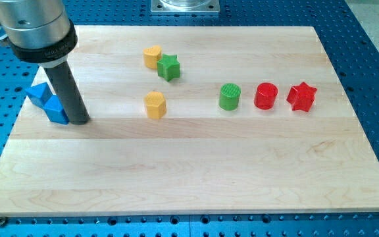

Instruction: Move the red blocks towards the down

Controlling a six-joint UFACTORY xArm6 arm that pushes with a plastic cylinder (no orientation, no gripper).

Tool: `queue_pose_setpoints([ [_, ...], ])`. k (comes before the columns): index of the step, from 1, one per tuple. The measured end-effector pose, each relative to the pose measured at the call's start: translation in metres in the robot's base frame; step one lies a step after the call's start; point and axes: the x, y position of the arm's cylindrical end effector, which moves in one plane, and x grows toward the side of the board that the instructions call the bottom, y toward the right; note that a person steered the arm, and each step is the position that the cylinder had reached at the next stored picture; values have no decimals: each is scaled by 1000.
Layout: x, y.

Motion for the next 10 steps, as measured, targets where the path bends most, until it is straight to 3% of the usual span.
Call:
queue_pose_setpoints([
  [1,-37,74],
  [2,-45,189],
  [5,-68,424],
  [6,-56,432],
  [8,22,329],
  [9,-36,397],
  [10,-88,393],
])
